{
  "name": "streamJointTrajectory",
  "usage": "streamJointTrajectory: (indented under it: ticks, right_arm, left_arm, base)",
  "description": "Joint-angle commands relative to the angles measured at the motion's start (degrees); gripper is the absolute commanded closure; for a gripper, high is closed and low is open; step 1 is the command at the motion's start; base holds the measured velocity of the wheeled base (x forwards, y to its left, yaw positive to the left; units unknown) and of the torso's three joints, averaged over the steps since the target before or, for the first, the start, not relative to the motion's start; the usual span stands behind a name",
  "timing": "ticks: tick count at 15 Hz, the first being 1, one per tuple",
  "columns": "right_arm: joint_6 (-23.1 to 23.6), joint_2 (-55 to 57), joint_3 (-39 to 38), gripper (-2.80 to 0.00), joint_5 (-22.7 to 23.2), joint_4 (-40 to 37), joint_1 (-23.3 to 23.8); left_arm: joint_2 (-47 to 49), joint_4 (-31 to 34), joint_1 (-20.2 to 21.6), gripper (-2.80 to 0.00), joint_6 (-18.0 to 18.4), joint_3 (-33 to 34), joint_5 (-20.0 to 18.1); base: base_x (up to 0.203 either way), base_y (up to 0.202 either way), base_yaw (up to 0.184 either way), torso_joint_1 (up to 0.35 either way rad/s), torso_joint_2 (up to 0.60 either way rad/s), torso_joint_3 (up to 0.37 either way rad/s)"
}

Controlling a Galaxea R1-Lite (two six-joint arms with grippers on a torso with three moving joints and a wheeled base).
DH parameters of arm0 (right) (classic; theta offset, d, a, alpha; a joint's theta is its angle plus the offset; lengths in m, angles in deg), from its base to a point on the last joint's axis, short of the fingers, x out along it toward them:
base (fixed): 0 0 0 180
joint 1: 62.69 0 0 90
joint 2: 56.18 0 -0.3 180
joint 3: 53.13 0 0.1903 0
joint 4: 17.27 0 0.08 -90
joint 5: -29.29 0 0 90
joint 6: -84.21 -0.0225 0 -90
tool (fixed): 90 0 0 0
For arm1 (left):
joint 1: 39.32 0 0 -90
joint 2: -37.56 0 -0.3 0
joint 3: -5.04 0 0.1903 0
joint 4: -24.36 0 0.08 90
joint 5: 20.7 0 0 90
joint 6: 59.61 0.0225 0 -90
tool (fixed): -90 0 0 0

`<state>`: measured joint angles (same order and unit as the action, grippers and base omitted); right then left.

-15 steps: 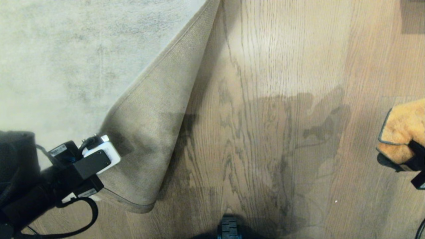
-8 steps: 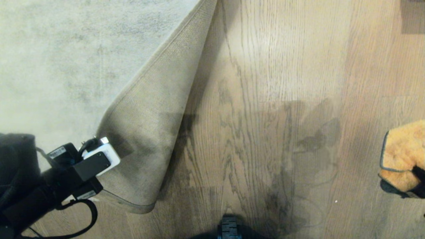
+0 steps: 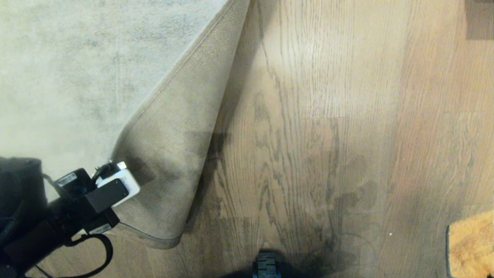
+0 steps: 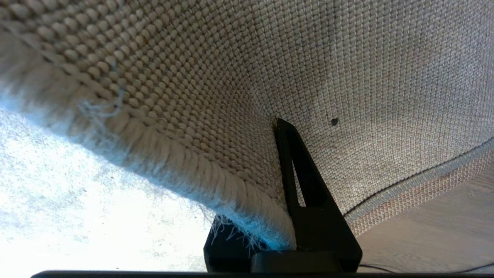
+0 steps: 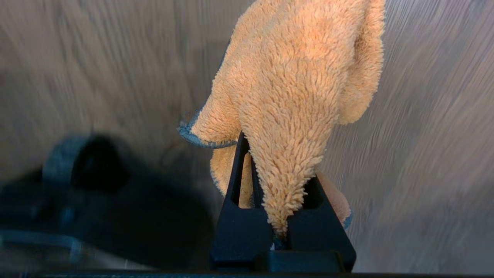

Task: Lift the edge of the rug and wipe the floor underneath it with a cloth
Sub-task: Lay down the carpet

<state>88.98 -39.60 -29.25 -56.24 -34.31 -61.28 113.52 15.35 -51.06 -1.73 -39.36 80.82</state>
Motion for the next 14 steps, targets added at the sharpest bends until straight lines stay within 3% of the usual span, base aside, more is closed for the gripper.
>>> streamJointTrajectory:
  ticks: [1, 7, 14]
  right_arm:
    - [0.1, -8.2, 0.0, 0.00, -1.3, -5.7, -1.0]
    - [0.0, -16.6, 0.1, 0.00, -2.3, -8.6, -1.7]
    - [-0.2, -16.6, -0.4, 0.00, -2.3, -6.7, -1.7]
  left_arm:
    - [0.0, -0.2, 0.0, 0.00, 0.3, 0.1, 0.1]
    - [0.0, -0.2, 0.1, 0.00, 0.2, 0.3, 0.1]
    - [-0.3, -0.2, 0.1, 0.00, -0.8, 0.7, 0.1]
  base:
    - [0.000, 0.000, 0.000, 0.000, 0.00, 0.000]
    - [0.000, 0.000, 0.000, 0.000, 0.00, 0.000]
    - [0.000, 0.000, 0.000, 0.000, 0.00, 0.000]
